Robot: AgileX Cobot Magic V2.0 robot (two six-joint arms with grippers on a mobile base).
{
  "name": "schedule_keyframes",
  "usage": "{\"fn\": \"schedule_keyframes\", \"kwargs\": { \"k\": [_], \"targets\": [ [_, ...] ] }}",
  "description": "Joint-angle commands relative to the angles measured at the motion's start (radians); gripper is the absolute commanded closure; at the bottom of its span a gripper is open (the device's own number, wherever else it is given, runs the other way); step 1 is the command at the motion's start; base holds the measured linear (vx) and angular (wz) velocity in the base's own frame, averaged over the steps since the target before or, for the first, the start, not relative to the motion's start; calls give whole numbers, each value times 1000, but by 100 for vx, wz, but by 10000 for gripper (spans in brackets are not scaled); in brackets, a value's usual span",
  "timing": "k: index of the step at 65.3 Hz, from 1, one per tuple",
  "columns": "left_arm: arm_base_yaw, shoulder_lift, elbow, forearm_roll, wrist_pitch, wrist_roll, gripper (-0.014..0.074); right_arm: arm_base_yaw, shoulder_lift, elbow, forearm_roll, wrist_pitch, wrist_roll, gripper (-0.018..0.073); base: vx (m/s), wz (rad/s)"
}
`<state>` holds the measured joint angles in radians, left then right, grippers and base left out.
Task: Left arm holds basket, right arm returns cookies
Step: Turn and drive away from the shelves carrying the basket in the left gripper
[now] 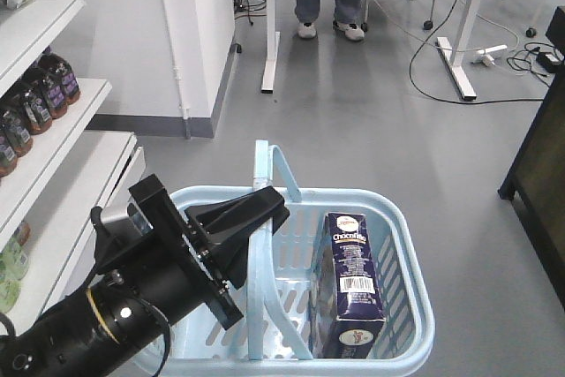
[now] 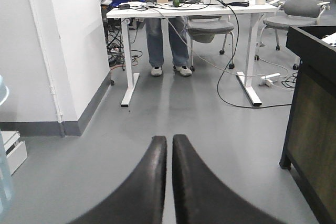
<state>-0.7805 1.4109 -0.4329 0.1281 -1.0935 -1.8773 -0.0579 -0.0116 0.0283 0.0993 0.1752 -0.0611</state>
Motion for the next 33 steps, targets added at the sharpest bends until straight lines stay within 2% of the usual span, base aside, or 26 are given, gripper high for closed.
{"fn": "schedule_keyframes", "kwargs": {
  "k": [1,33],
  "targets": [
    [-5,-39,-24,-15,-279,-1,596,-1,-12,18,-3,-71,-8,566,40,0],
    [-5,-39,-24,-15,-279,-1,596,-1,-12,18,-3,-71,-8,566,39,0]
  ]
}}
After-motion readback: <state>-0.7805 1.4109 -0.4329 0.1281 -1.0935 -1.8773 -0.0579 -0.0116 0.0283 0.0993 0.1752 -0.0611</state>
